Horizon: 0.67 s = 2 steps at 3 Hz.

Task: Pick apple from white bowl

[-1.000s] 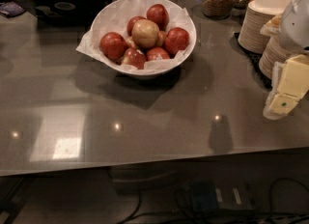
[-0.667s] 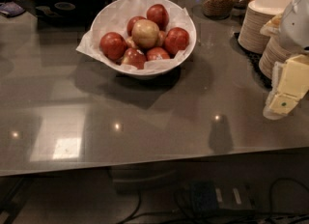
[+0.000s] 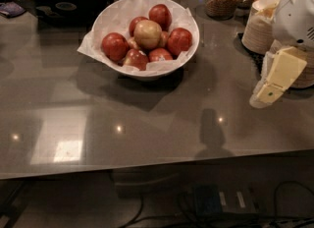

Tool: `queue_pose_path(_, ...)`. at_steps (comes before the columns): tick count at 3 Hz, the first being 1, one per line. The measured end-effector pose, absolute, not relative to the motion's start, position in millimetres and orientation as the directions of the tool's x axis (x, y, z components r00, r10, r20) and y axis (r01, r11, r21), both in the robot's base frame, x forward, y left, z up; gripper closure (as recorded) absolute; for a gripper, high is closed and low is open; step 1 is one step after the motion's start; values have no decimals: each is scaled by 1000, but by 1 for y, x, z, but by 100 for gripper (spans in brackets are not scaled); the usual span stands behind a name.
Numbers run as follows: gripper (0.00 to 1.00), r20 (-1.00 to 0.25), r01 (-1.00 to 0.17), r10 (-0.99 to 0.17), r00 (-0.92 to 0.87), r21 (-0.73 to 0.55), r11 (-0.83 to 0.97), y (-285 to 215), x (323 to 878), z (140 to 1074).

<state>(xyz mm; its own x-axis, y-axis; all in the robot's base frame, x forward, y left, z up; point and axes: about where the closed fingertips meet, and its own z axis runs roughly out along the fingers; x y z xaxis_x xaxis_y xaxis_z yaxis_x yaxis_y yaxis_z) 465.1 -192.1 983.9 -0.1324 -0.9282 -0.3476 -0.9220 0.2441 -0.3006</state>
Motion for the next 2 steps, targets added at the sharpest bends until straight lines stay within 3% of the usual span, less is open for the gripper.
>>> queue_pose_path(2,0,-508,-916,-860,47,-366,166,-142,498,1002)
